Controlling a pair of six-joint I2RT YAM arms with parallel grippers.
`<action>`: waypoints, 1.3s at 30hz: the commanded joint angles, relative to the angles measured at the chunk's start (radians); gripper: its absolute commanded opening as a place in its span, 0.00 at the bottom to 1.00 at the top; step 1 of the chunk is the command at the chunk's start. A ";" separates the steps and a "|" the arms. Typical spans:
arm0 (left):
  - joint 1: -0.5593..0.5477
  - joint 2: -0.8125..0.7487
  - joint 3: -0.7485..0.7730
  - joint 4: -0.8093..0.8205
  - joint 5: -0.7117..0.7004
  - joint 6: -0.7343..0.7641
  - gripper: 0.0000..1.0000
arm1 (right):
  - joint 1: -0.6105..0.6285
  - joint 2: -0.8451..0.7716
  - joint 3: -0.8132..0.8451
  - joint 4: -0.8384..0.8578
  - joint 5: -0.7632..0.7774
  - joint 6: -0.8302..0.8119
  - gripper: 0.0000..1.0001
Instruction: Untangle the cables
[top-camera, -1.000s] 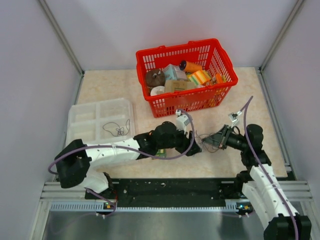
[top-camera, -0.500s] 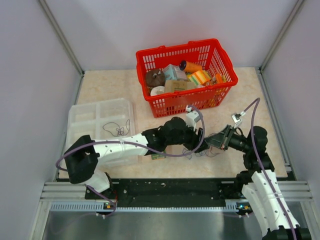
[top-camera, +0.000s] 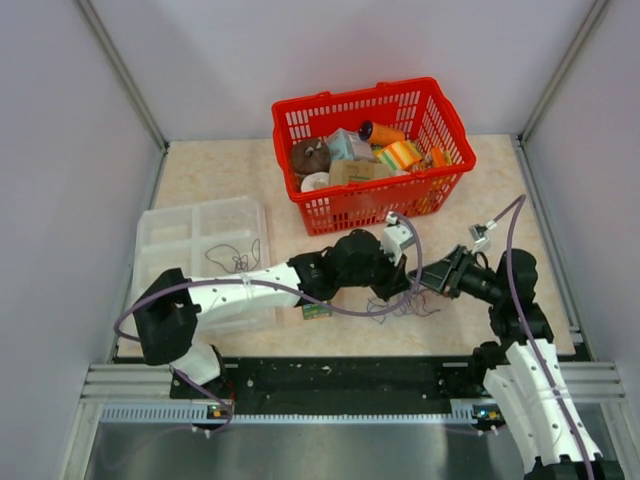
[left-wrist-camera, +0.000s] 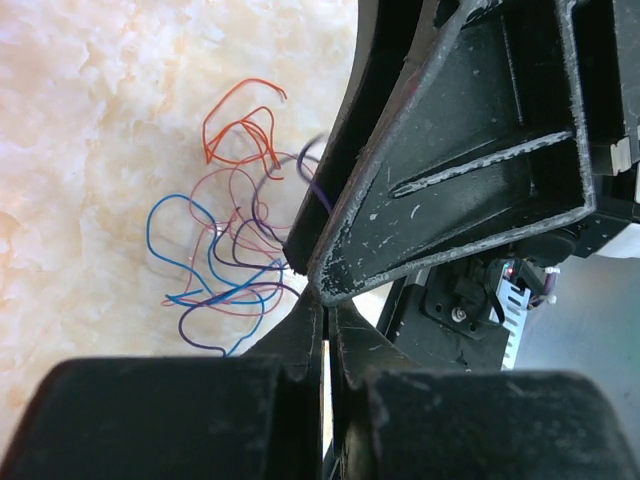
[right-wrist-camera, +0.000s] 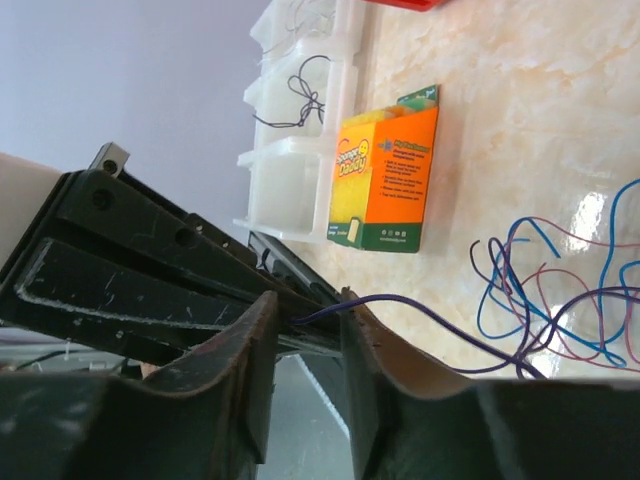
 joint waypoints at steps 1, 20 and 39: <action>-0.006 -0.087 -0.006 0.097 -0.057 0.010 0.00 | 0.019 0.057 0.103 -0.185 0.099 -0.177 0.41; -0.006 -0.293 0.091 -0.012 -0.100 -0.055 0.00 | 0.019 0.279 -0.029 -0.084 0.389 -0.306 0.94; 0.026 -0.230 0.269 -0.247 -0.267 -0.121 0.00 | 0.113 -0.109 0.123 -0.273 0.166 -0.273 0.91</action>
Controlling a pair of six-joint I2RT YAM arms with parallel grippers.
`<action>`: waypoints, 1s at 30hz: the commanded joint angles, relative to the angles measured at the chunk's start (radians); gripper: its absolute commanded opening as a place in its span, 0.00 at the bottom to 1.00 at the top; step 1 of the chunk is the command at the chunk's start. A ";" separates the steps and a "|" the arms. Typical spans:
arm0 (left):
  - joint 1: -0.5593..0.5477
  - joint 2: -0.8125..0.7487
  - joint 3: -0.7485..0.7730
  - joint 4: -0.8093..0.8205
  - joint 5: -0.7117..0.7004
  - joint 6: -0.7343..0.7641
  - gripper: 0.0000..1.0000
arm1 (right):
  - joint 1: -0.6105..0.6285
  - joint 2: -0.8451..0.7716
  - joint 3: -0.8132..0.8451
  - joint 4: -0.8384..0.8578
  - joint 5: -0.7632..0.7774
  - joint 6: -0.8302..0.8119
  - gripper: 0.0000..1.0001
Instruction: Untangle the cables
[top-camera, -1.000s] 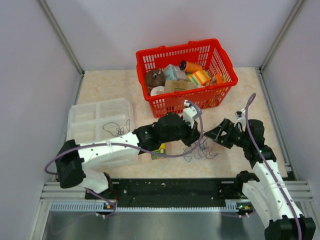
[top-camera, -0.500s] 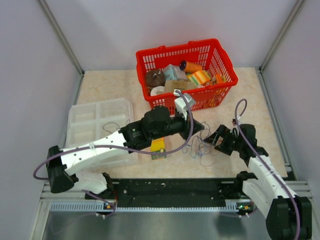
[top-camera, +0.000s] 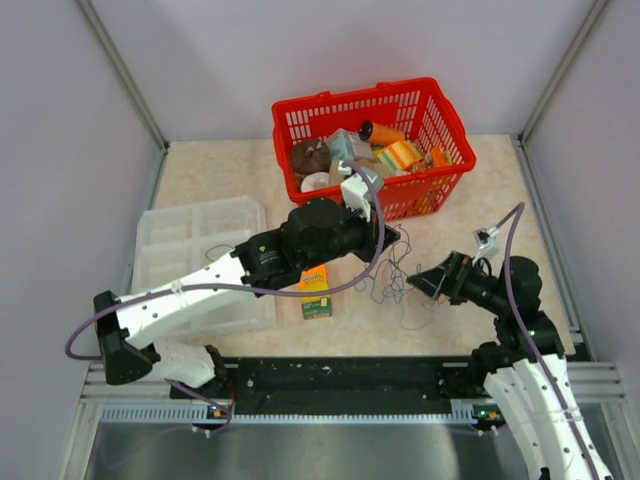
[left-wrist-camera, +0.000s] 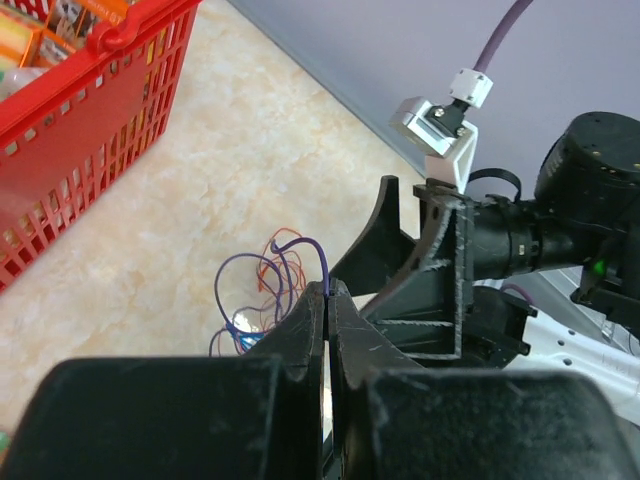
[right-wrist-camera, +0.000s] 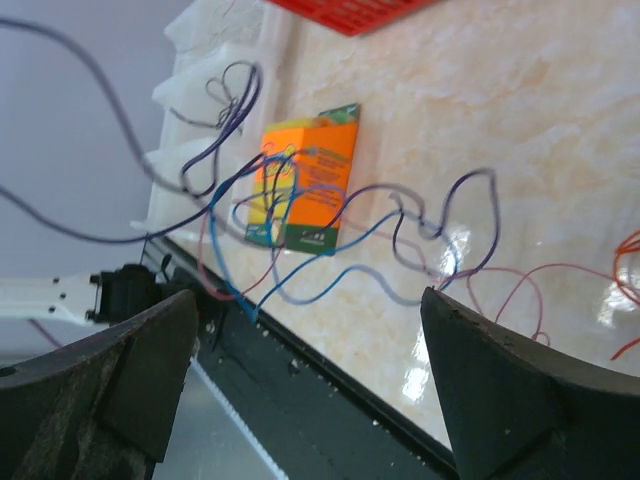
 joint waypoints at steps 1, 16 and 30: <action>0.014 0.003 0.048 -0.022 0.000 -0.044 0.00 | 0.070 -0.009 0.033 0.042 -0.088 0.033 0.89; 0.015 -0.031 0.068 -0.018 0.095 -0.104 0.00 | 0.348 0.285 -0.074 0.480 0.143 0.173 0.49; 0.014 -0.189 0.287 -0.150 0.015 0.145 0.00 | -0.006 0.353 -0.212 0.210 0.342 0.293 0.00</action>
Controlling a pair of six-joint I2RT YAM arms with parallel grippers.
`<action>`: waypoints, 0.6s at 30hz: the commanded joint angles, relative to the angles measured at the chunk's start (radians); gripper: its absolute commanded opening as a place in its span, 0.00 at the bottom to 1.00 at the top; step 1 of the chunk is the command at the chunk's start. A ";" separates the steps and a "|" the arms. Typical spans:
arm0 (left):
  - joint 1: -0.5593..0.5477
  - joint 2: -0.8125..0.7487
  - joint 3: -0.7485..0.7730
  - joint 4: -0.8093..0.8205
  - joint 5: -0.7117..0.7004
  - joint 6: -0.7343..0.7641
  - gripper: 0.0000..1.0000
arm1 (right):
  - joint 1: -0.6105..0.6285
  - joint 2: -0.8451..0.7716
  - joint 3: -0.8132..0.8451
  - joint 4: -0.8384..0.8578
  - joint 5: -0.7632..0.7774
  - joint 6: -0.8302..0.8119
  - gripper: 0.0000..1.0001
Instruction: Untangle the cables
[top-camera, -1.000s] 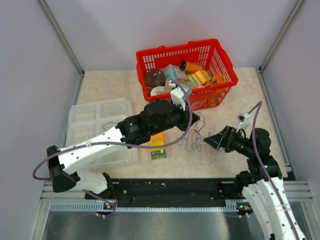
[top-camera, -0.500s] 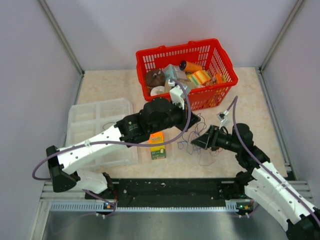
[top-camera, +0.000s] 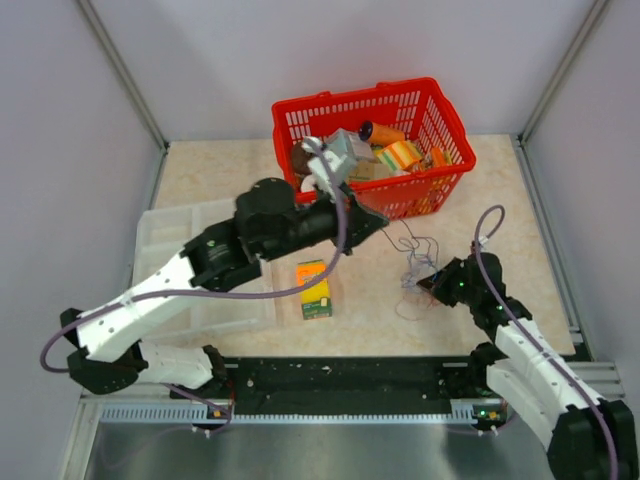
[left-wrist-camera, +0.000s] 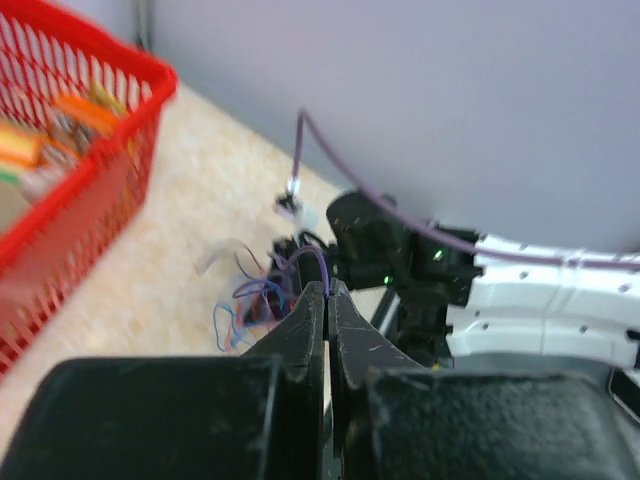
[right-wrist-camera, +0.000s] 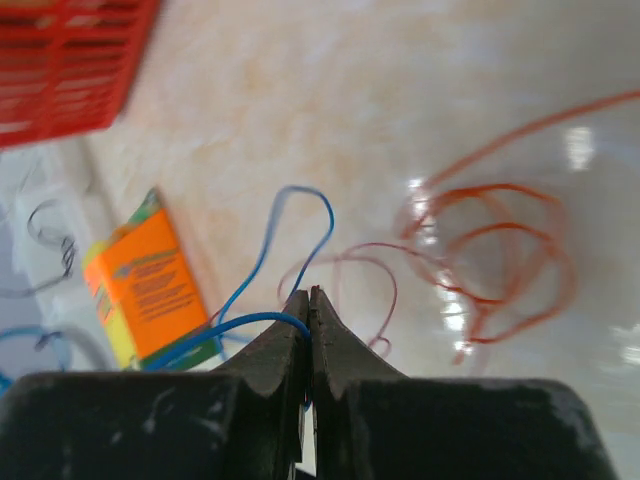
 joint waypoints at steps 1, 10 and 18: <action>0.000 -0.139 0.129 0.009 -0.104 0.120 0.00 | -0.229 0.033 -0.051 -0.085 -0.069 -0.002 0.00; 0.002 -0.144 0.232 -0.083 -0.159 0.176 0.00 | -0.383 0.143 0.036 -0.241 0.070 -0.096 0.00; 0.003 -0.129 0.168 -0.321 -0.387 0.119 0.00 | -0.383 0.257 0.122 -0.171 -0.180 -0.389 0.00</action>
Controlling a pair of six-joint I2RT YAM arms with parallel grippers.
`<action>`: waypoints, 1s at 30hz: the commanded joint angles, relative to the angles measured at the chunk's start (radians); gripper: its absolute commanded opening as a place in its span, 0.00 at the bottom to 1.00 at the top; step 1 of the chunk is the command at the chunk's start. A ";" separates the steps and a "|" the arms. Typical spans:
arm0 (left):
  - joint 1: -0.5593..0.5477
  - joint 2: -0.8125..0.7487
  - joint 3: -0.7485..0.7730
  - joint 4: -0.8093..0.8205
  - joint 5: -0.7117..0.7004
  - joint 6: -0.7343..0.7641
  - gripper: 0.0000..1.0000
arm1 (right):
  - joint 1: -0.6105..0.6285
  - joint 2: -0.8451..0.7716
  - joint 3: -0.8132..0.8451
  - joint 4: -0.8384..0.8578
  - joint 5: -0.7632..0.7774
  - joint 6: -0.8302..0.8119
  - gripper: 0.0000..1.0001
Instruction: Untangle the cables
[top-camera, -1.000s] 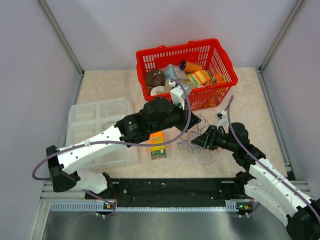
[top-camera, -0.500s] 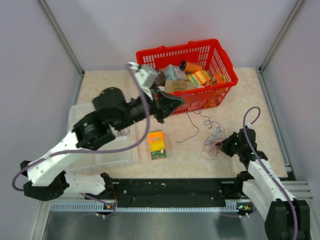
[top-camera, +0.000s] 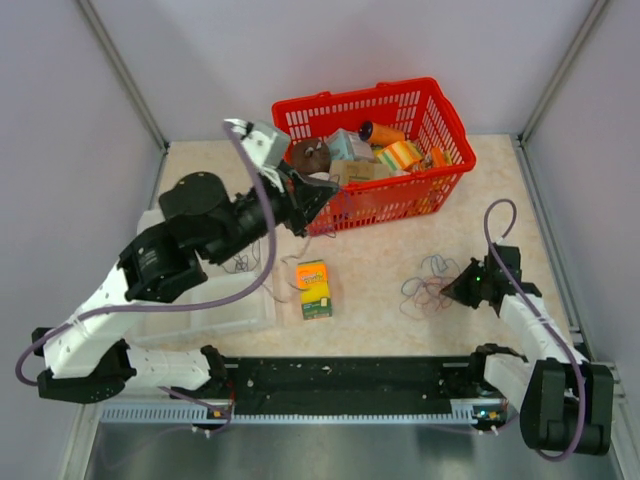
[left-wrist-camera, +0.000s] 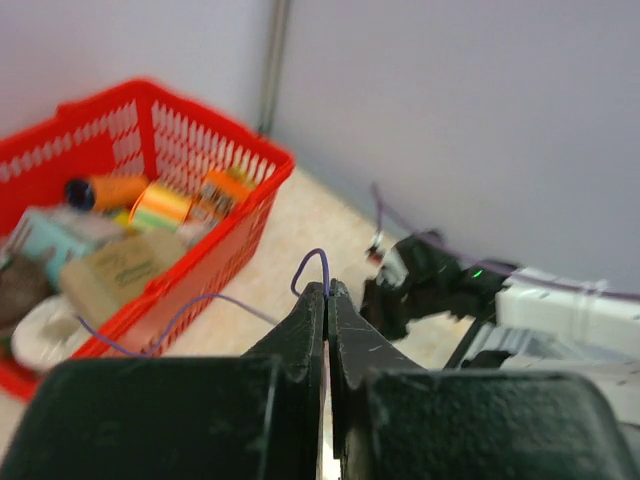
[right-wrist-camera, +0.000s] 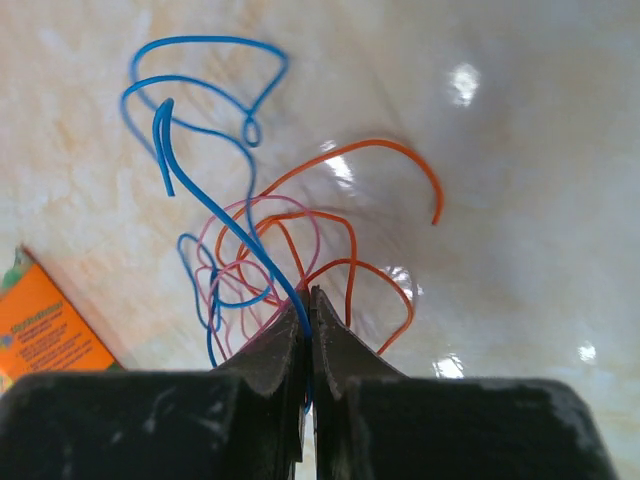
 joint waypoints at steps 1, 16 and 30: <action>0.002 0.012 -0.068 -0.212 -0.194 -0.030 0.00 | -0.007 0.034 0.046 0.078 -0.172 -0.171 0.00; 0.326 -0.042 -0.183 -0.534 -0.268 -0.225 0.00 | -0.006 -0.079 -0.040 0.191 -0.363 -0.161 0.00; 0.634 -0.125 -0.322 -0.471 -0.343 -0.309 0.00 | -0.006 -0.068 -0.047 0.222 -0.383 -0.156 0.00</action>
